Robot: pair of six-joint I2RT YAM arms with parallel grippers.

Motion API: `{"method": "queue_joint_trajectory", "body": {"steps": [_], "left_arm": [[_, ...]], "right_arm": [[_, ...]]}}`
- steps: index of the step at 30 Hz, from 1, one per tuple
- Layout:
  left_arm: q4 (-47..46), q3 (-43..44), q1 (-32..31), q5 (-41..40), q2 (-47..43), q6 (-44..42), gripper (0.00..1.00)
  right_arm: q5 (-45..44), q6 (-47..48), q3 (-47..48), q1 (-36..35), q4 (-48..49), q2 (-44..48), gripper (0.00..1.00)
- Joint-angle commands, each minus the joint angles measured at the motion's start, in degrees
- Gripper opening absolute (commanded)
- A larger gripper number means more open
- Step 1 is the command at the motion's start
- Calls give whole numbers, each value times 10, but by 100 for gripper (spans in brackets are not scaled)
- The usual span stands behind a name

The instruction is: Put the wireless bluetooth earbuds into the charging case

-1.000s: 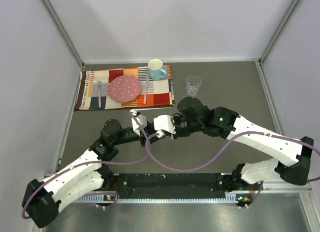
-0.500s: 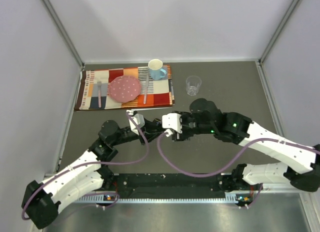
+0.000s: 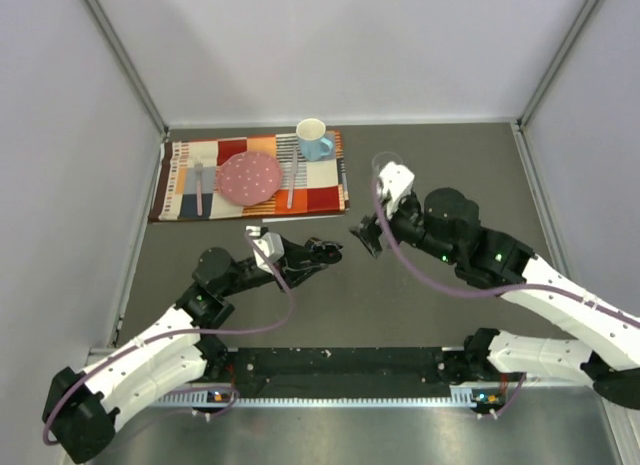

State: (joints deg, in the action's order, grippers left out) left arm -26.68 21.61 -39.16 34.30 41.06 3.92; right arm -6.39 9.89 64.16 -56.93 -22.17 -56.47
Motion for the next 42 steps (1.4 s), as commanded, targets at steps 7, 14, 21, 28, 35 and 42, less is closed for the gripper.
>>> {"method": "queue_joint_trajectory", "body": {"steps": [7, 14, 21, 28, 35, 42], "left_arm": [[-141, -38, -1, 5, -24, 24, 0], [-218, -65, -2, 5, -19, 55, 0], [-239, -66, -2, 6, -5, 63, 0], [-236, -64, -2, -4, -5, 67, 0], [-235, -61, -2, -17, 2, 73, 0], [-228, -60, -2, -31, 3, 75, 0]], "right_arm": [[16, -408, -16, 49, 64, -24, 69], [54, -432, -15, 49, 82, -44, 67], [93, -428, -16, 50, 79, -59, 64], [128, -415, -16, 50, 76, -67, 58], [148, -390, -33, 33, 65, -58, 46], [120, -364, -60, -12, 56, -35, 33]]}}
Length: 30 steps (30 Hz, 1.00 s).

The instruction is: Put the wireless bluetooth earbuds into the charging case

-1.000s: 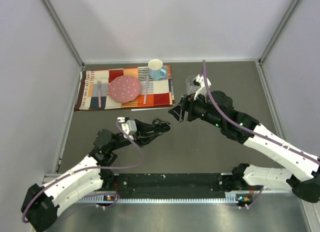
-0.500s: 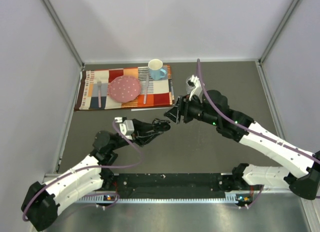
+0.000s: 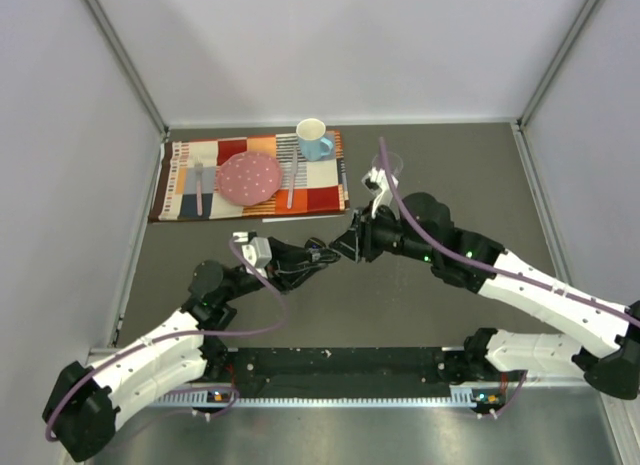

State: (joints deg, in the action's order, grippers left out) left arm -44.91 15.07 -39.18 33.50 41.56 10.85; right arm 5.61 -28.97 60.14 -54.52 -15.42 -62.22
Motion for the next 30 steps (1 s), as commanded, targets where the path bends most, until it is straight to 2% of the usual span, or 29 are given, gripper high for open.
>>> {"method": "queue_joint_trajectory", "body": {"steps": [1, 4, 6, 8, 9, 11, 12, 15, 18, 20, 25, 30], "left_arm": [[-45, 6, -1, -24, -2, 7, 0], [-39, 7, -1, -31, -3, 6, 0], [-32, 7, -2, -32, -5, 7, 0], [-19, 11, -2, -30, -6, 7, 0], [-11, 17, -2, -30, -6, 6, 0], [34, 29, -2, -32, -8, 6, 0], [52, 33, -2, -31, -8, 6, 0], [123, 50, -2, -39, -9, 10, 0], [207, 73, -2, -77, 0, 37, 0], [241, 84, -2, -84, 22, 56, 0], [269, 108, -2, -69, 110, 129, 0], [273, 127, -2, -76, 178, 188, 0]], "right_arm": [[-4, 24, -24, -37, -12, 25, 33], [-8, 17, -38, -41, -11, 32, 26], [-13, 10, -45, -42, -12, 34, 27], [-40, 2, -55, -43, -10, 42, 35], [-79, -11, -58, -42, -12, 46, 41], [-134, -34, -76, -43, -20, 67, 48], [-189, -59, -83, -43, -22, 75, 55], [-274, -110, -116, -42, -24, 122, 65], [-310, -138, -145, -33, -29, 164, 68], [-300, -149, -159, -6, -41, 177, 69], [-171, -177, -190, 84, -44, 173, 72], [-151, -177, -203, 96, -44, 165, 73]]}}
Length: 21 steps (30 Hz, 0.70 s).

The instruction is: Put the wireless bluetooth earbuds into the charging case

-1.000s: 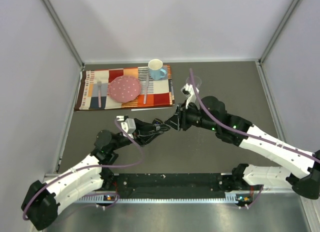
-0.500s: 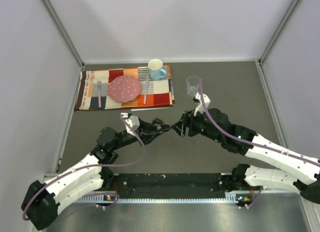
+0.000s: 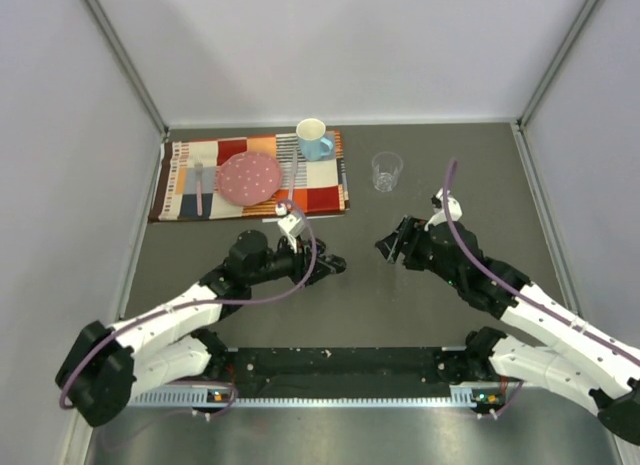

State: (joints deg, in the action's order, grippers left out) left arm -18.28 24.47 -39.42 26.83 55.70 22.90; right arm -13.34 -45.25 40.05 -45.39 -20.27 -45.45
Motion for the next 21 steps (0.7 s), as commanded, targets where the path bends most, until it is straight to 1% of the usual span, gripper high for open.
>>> {"method": "queue_joint_trajectory", "body": {"steps": [1, 3, 4, 7, 13, 17, 18, 21], "left_arm": [[8, 36, 0, 1, 56, 68, 0], [21, 45, -1, -2, 74, 75, 0], [28, 50, -2, -26, 88, 79, 0], [54, 65, -3, -62, 115, 96, 0], [75, 75, -11, -101, 168, 134, 0], [83, 76, -16, -133, 191, 147, 3], [84, 76, -17, -142, 197, 149, 6], [84, 75, -19, -156, 206, 156, 9]], "right_arm": [[40, -14, -2, 5, 5, -4, 73], [41, -12, -2, 5, 6, -6, 73], [42, -12, -3, 5, 6, -7, 73], [43, -12, -7, 5, 5, -6, 73], [42, -16, -14, 5, 6, -3, 75], [46, -20, -18, 5, 8, -3, 75], [48, -21, -19, 5, 8, -3, 75], [50, -22, -21, 5, 8, -3, 75]]}}
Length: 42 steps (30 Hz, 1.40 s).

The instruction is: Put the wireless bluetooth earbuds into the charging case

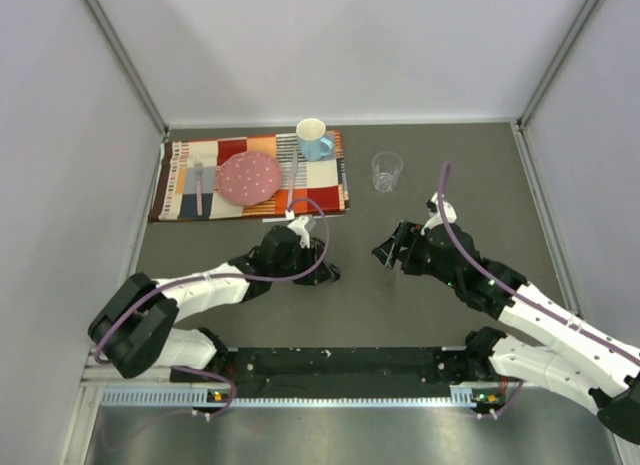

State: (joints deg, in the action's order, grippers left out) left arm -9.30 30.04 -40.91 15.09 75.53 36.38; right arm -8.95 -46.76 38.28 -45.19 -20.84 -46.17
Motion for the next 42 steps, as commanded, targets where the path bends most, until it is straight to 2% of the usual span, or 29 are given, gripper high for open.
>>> {"method": "queue_joint_trajectory", "body": {"steps": [1, 13, 20, 24, 37, 42], "left_arm": [[-5, 18, -3, -43, 8, 23, 10], [11, 22, -4, -73, 38, 30, 21], [32, 26, -4, -89, 41, 39, 30], [61, 36, -4, -105, 47, 36, 39], [90, 42, -4, -123, 41, 27, 49], [90, 44, -4, -140, 31, 19, 59]], "right_arm": [[5, -8, -4, 3, 14, 5, 75], [6, -11, -8, 3, 16, 4, 75], [7, -12, -10, 4, 17, 4, 75], [5, -12, -9, 4, 18, 5, 75], [3, -10, -8, 4, 19, 2, 75], [0, 8, -1, 3, 18, 1, 75]]}}
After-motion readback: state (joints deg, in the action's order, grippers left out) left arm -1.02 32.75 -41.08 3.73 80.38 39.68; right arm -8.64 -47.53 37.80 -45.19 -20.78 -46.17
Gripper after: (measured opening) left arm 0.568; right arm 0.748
